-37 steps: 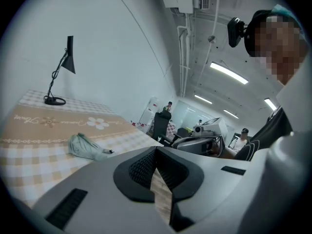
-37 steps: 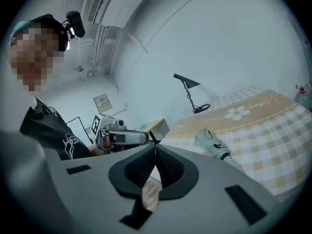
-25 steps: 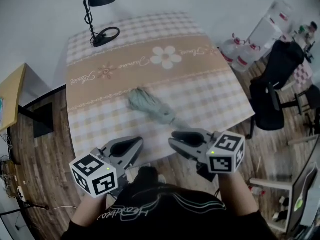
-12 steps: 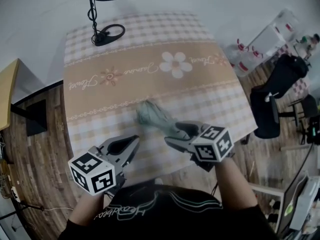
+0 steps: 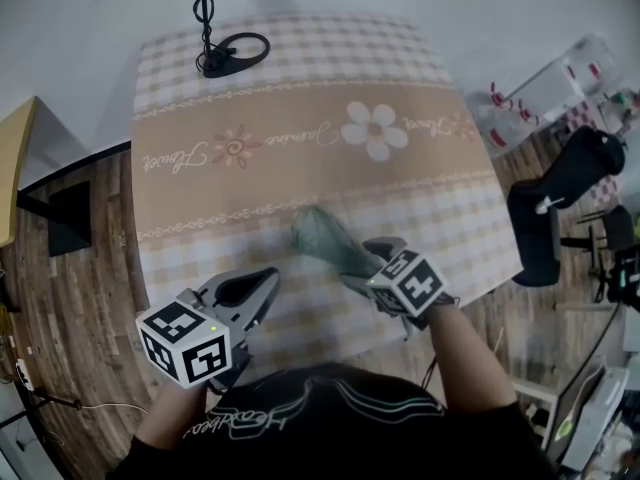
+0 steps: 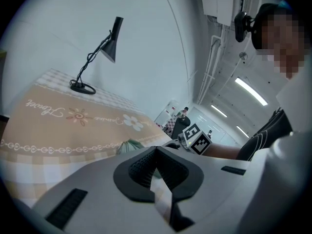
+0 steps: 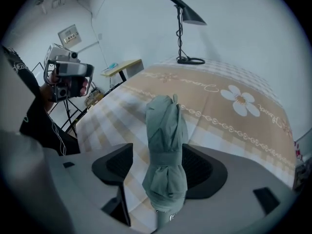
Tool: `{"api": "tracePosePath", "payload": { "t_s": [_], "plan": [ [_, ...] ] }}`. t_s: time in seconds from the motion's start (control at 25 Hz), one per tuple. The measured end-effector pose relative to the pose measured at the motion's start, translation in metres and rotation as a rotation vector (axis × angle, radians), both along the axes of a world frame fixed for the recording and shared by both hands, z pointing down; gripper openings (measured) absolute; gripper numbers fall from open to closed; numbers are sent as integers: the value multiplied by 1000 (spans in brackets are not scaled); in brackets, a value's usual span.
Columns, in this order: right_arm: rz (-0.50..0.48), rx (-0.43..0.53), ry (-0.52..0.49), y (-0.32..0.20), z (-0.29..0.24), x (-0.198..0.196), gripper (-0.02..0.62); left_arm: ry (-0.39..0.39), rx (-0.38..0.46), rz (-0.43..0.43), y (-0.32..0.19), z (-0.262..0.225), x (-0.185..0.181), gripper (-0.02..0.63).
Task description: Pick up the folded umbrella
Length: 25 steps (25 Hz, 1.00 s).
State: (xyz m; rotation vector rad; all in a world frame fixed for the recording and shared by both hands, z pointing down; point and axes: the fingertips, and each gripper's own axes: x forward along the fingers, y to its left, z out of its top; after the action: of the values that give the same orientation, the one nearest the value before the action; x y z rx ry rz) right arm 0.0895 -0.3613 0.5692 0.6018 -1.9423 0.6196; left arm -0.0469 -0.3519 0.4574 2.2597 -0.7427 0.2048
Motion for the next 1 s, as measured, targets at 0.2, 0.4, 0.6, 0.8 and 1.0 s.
{"api": "tracePosePath", "payload": {
  "t_s": [0.2, 0.4, 0.6, 0.8, 1.0],
  "plan": [
    [-65, -38, 140, -2, 29, 4, 305, 8, -25, -4, -7, 9, -8, -3],
    [-61, -91, 199, -5, 48, 9, 304, 17, -37, 3, -11, 15, -10, -3],
    [-73, -119, 258, -5, 62, 10, 304, 21, -51, -14, -16, 21, -17, -2],
    [-83, -121, 309, -7, 68, 11, 304, 24, -68, -28, -23, 27, -22, -3],
    [-102, -151, 367, -6, 69, 17, 305, 27, -87, -17, -25, 35, -17, -3]
  ]
}}
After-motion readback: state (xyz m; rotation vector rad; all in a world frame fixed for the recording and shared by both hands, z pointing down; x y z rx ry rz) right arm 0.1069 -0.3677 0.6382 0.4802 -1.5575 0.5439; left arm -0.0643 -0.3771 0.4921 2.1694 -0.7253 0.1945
